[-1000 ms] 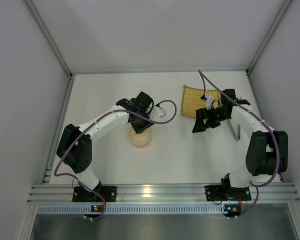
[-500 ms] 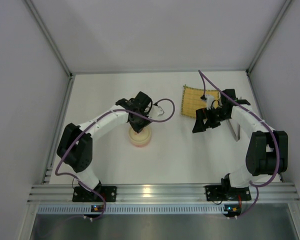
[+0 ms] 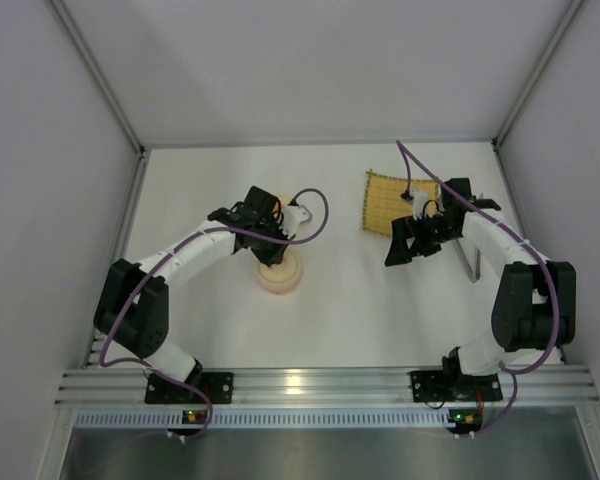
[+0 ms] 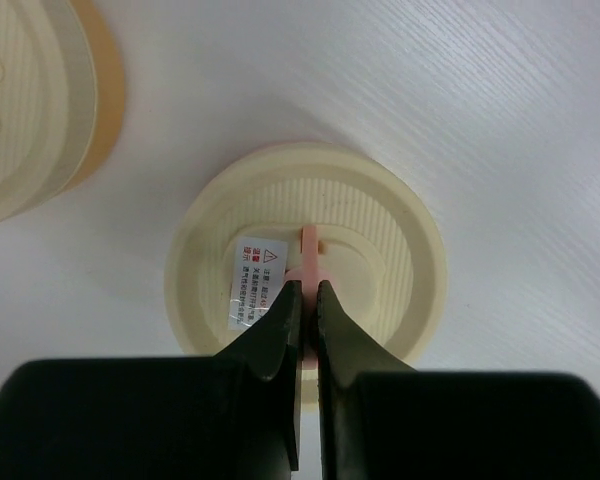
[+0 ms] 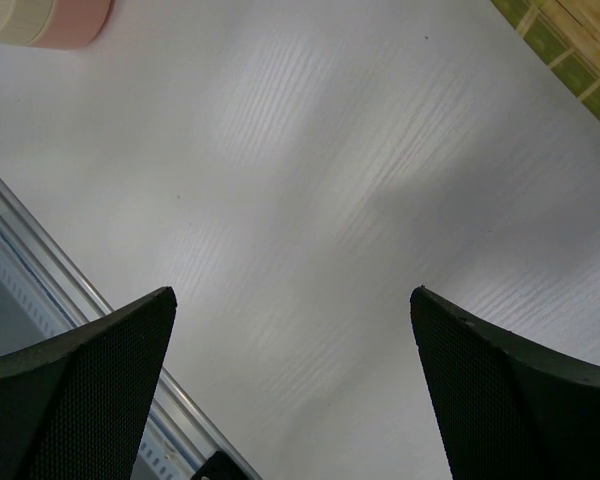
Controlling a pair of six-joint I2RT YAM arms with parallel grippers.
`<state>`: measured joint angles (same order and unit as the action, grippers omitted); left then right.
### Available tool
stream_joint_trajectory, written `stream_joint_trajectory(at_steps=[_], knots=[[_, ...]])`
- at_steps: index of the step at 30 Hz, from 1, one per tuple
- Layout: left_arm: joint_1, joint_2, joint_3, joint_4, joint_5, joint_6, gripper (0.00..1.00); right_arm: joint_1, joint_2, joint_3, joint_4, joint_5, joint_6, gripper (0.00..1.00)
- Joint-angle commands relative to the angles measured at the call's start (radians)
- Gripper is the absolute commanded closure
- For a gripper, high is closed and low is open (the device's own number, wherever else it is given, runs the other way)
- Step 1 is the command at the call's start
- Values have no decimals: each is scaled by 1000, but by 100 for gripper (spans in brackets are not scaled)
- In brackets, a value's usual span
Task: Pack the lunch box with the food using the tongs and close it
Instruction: Close the box lid on the packing box.
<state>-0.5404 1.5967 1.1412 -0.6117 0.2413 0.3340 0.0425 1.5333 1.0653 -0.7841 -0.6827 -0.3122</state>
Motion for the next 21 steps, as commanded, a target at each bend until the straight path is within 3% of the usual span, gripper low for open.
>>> stream_joint_trajectory(at_steps=[1, 6, 17, 19, 21], knots=[[48, 80, -106, -57, 50, -36, 100, -16, -1, 19, -9, -23, -22, 1], [82, 106, -141, -43, 95, -32, 100, -16, -1, 27, -20, -18, -25, 1], [83, 74, -161, -26, 46, -29, 100, -16, -4, 36, -29, -18, -30, 1], [82, 48, -138, -42, 32, -20, 95, -16, -9, 35, -30, -21, -30, 1], [82, 19, -123, -57, 27, -10, 82, -16, -10, 35, -30, -23, -30, 1]])
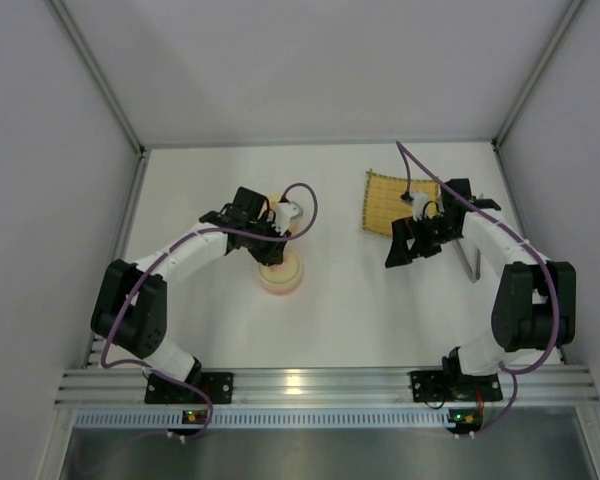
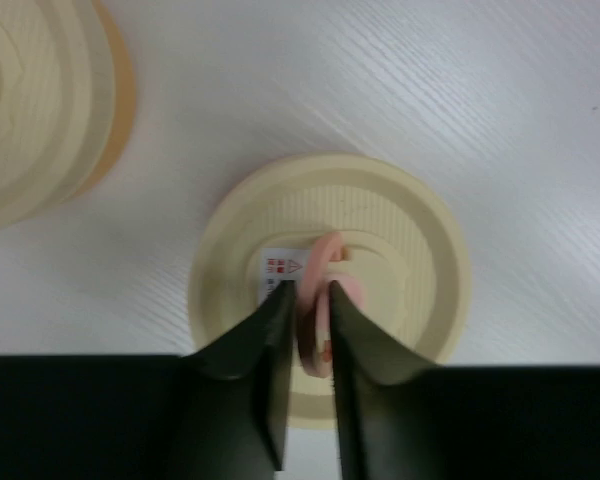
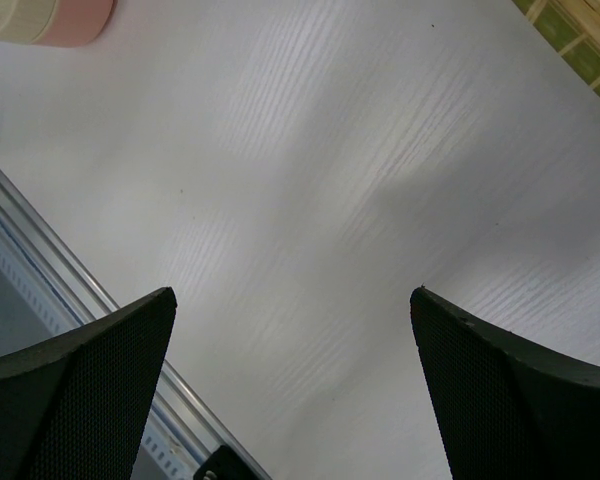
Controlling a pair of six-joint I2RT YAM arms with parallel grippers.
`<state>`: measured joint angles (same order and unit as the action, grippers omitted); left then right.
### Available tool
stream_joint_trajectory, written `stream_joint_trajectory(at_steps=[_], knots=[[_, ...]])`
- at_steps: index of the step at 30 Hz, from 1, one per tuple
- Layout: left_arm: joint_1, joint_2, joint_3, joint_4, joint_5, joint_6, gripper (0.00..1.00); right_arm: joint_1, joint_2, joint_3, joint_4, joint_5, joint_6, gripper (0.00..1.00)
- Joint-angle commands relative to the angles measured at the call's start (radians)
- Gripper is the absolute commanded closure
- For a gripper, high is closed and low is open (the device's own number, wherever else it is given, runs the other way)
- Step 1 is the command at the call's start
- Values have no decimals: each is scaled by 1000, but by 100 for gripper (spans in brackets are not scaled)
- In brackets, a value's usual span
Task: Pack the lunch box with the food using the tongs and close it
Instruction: Close the box lid on the packing box.
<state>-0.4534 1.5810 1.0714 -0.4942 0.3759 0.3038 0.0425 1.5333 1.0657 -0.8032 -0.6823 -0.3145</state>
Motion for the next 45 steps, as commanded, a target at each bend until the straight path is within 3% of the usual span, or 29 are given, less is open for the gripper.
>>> stream_joint_trajectory(at_steps=[1, 5, 13, 24, 33, 36, 42, 45], knots=[[-5, 22, -47, -188, -97, 21, 67, -16, -12, 34, -11, -25, -26, 0], [-5, -33, -22, -216, -74, 29, 52, -16, -15, 34, -11, -33, -23, 1], [-30, -84, 24, -265, -14, 15, 52, -16, -9, 40, -14, -37, -18, 1], [-214, -107, 16, -234, -209, 44, 51, -15, 7, 56, -17, -42, -17, 1], [-222, -180, 65, -241, -213, 57, 52, -15, 7, 56, -24, -40, -23, 1], [-219, -187, 102, -260, -215, 44, 56, -15, 7, 54, -22, -45, -23, 1], [-202, -159, 139, -270, -172, -11, 86, -15, 7, 54, -22, -49, -24, 0], [-192, -119, 144, -270, -161, -35, 95, -15, 2, 54, -25, -48, -26, 1]])
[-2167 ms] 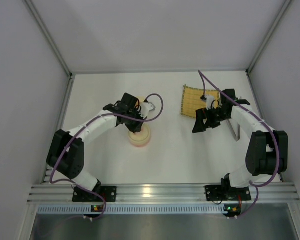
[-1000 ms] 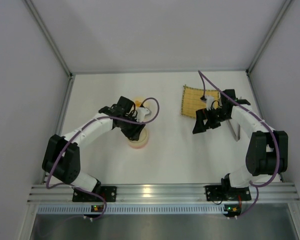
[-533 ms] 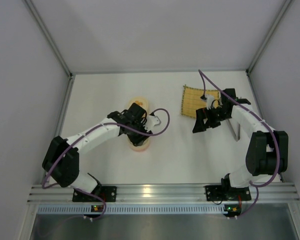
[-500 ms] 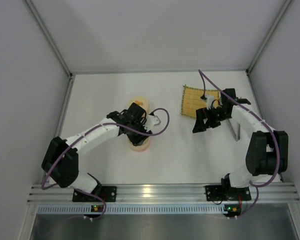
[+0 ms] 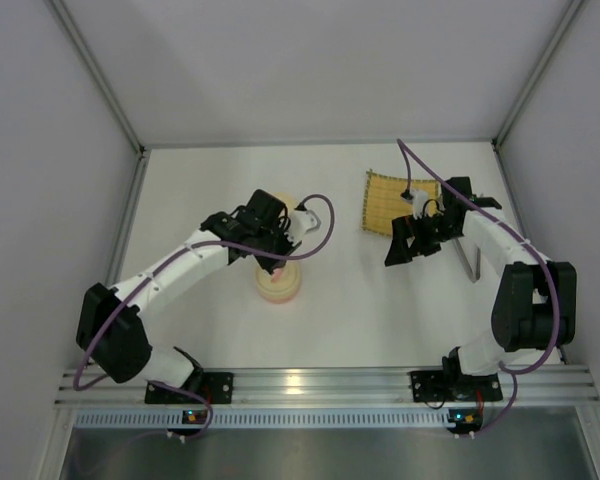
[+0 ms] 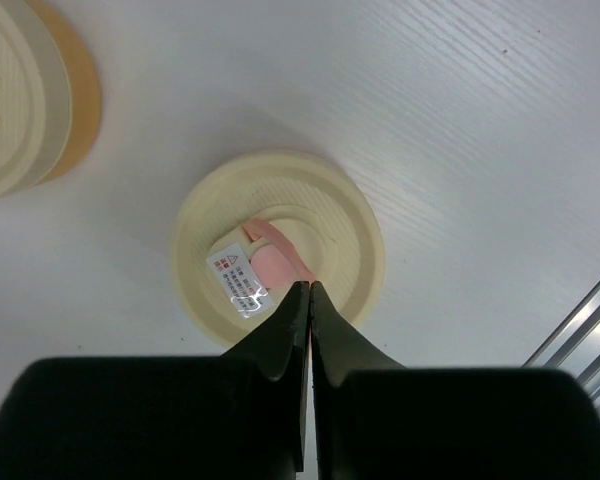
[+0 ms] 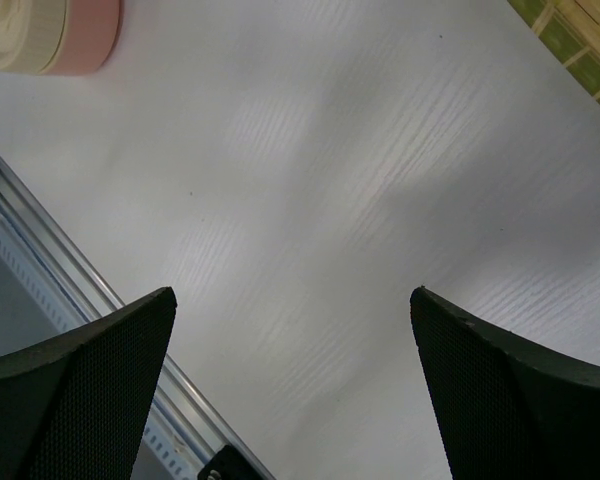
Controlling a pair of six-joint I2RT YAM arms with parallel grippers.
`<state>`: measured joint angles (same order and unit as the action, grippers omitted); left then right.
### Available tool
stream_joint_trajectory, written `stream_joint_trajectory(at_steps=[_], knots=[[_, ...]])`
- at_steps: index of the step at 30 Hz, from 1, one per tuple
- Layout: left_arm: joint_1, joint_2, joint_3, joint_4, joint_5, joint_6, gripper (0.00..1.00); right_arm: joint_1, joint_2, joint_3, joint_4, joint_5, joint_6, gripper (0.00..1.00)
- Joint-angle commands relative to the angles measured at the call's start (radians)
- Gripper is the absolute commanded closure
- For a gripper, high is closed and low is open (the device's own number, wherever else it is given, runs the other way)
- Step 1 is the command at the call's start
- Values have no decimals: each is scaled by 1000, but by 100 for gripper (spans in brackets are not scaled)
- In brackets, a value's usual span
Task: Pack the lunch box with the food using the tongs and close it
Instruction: Close the box lid on the packing box, then adjust the box lid on the packing box.
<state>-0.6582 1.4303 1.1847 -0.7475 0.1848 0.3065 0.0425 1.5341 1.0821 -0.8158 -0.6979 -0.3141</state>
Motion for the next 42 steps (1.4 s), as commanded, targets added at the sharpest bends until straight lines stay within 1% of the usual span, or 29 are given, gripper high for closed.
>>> stream_joint_trajectory(at_steps=[1, 4, 8, 18, 22, 25, 27, 28, 29, 31, 32, 33, 35, 36, 38, 39, 42], knots=[[20, 39, 29, -13, 36, -41, 96, -13, -3, 38, -14, -31, -28, 1], [55, 76, 30, 0, 60, -53, 99, -13, -6, 35, -19, -23, -37, 1], [75, 114, 29, 7, 80, -63, 100, -15, -5, 30, -19, -22, -39, 1], [83, 159, -48, 54, 174, -78, 100, -15, 3, 29, -16, -20, -37, 1], [81, 170, -77, 74, 171, -78, 100, -15, 8, 29, -14, -22, -36, 1], [83, 168, -89, 83, 136, -86, 99, -15, 9, 29, -13, -23, -34, 1], [89, 163, -42, 63, 122, -116, 98, -15, 11, 29, -14, -22, -36, 1], [91, 153, -11, 33, 130, -136, 95, -15, 9, 27, -13, -22, -36, 1], [94, 141, 59, 22, 131, -142, 93, -13, 11, 24, -11, -22, -36, 1], [104, 115, 136, 13, 136, -153, 87, -15, 15, 24, -8, -23, -33, 1], [121, 117, 180, 5, 137, -156, 86, -15, 18, 24, -5, -28, -33, 1], [132, 127, 279, -9, 139, -159, 86, -15, 20, 25, -5, -31, -31, 1], [172, 194, 389, -64, 139, -167, 87, -15, 23, 27, -2, -37, -26, 1], [192, 220, 480, -78, 149, -170, 88, -15, 24, 27, -2, -37, -25, 1], [241, 289, 547, -90, 182, -173, 90, -15, 24, 27, 3, -35, -23, 1], [252, 304, 576, -81, 173, -175, 90, -15, 23, 25, 4, -37, -23, 1], [292, 357, 570, 2, 182, -182, 93, -13, 23, 15, 15, -34, -19, 1]])
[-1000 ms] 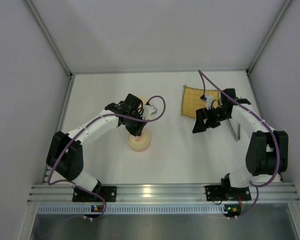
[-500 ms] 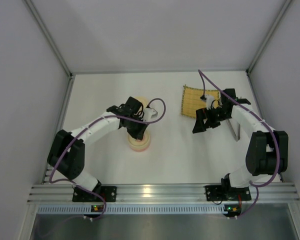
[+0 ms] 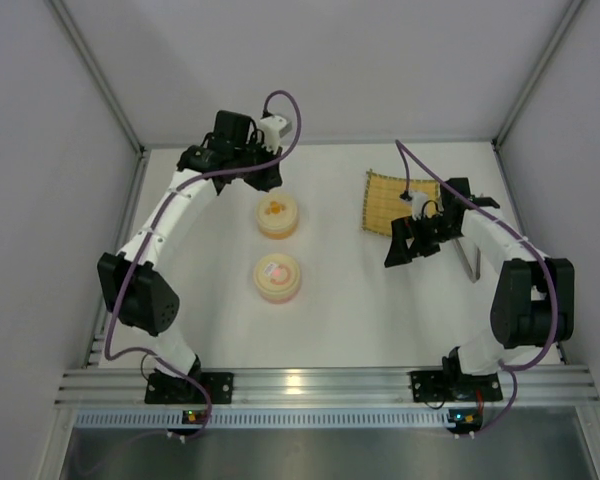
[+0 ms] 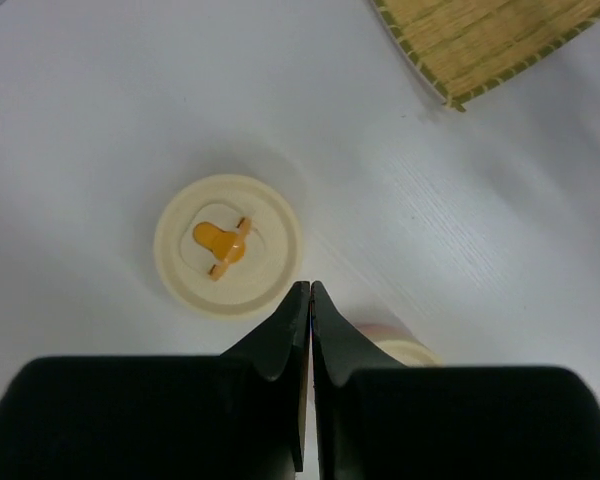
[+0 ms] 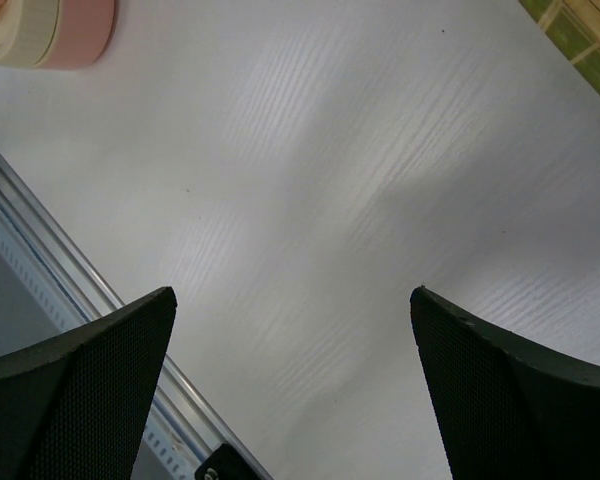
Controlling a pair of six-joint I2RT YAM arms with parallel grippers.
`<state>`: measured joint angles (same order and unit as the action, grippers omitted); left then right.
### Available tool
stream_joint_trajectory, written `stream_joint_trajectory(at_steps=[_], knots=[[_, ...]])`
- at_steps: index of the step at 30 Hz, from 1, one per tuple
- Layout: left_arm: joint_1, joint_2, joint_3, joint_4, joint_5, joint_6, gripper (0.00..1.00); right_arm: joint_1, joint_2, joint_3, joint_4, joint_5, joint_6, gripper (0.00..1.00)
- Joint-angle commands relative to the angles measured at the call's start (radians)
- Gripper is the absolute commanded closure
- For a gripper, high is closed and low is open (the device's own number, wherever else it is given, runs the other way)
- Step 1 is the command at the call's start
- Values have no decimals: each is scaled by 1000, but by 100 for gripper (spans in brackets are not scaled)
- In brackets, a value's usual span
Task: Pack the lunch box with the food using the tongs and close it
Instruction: Adjust the box lid on the packing box.
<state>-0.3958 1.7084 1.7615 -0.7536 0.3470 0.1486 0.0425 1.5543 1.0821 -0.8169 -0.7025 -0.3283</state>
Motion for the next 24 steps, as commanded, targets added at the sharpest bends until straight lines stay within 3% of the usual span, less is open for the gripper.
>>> stream_joint_trajectory(at_steps=[1, 7, 17, 24], knots=[[35, 91, -16, 32, 17, -29, 94, -15, 7, 12, 18, -29, -3, 1], [109, 210, -14, 180, 79, -90, 99, -13, 13, 10, 10, -17, -17, 1], [115, 306, 12, 178, 109, -58, 100, -15, 20, 10, 12, -15, -18, 1], [115, 271, -76, 171, 116, -31, 100, -15, 15, 10, 5, -14, -26, 1]])
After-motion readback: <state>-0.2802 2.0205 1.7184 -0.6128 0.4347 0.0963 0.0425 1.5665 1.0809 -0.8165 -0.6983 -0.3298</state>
